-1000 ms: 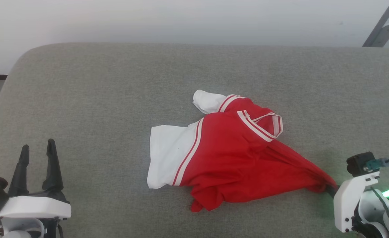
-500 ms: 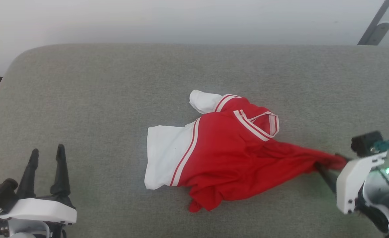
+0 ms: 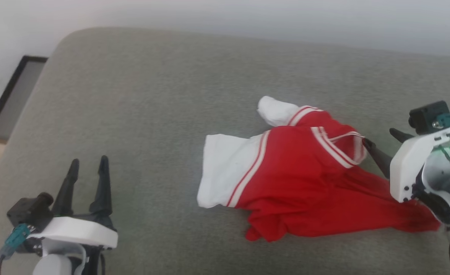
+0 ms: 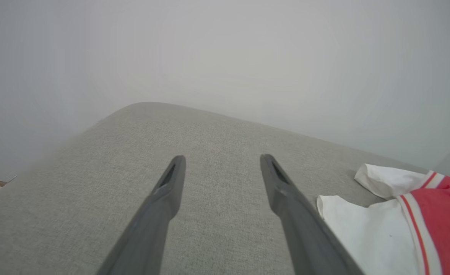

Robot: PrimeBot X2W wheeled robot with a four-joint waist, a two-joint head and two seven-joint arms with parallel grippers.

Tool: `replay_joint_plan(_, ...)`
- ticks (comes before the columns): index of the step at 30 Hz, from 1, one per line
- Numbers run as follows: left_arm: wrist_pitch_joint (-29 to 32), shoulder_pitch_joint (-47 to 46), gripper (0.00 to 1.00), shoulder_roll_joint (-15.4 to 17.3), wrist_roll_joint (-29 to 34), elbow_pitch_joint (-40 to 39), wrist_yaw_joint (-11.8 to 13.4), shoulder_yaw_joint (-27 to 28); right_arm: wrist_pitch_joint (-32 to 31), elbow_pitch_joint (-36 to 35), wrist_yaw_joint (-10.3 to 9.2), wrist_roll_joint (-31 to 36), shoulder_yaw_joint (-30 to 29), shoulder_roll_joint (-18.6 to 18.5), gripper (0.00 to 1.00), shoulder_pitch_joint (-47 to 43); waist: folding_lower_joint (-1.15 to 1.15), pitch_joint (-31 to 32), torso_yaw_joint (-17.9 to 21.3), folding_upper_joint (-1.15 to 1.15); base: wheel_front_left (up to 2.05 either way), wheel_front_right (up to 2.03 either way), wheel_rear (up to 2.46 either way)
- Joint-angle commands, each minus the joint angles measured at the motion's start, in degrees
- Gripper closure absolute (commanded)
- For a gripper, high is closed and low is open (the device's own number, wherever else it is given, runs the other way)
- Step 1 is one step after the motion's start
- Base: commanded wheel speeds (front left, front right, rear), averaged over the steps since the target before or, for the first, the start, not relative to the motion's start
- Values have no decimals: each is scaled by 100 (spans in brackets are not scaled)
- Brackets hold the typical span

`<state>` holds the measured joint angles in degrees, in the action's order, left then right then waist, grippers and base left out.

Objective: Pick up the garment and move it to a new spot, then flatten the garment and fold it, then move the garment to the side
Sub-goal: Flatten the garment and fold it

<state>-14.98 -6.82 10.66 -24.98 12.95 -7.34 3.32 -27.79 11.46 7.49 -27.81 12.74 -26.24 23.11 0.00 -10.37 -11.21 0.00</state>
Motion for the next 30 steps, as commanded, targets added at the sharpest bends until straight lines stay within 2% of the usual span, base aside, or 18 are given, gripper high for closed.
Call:
replay_joint_plan(1,-26,-123,0,-18,-37,-26,-16,-75,-71,134,0,-29,38,-45,0,167,0,-120,-283,0,0,0,0)
replay_joint_plan(9,-26,-287,0,-136,-111,-40,-16,-353,-544,920,0,-162,306,-279,0,575,0,-300,-804,0,0,0,0)
replay_joint_plan(17,-26,-362,0,-208,-162,-33,-16,-441,-886,1824,0,-427,534,-251,0,793,0,-478,-1125,0,0,0,0)
replay_joint_plan(18,-26,-363,0,-211,-167,-26,-16,-425,-918,1919,0,-467,573,-229,18,813,0,-489,-1136,0,0,0,0)
replay_joint_plan(19,-26,-364,0,-213,-174,-24,-16,-412,-908,1969,0,-481,621,-226,100,824,0,-498,-1141,0,0,0,0)
replay_joint_plan(24,-26,-335,0,-207,-153,-37,-15,-322,-754,1975,0,-608,828,-349,100,923,0,-499,-1074,0,0,0,0)
replay_joint_plan(30,-25,-245,0,-133,-114,-97,-16,-194,-630,1692,-1,-756,875,-566,100,1010,0,-389,-788,0,0,0,0)
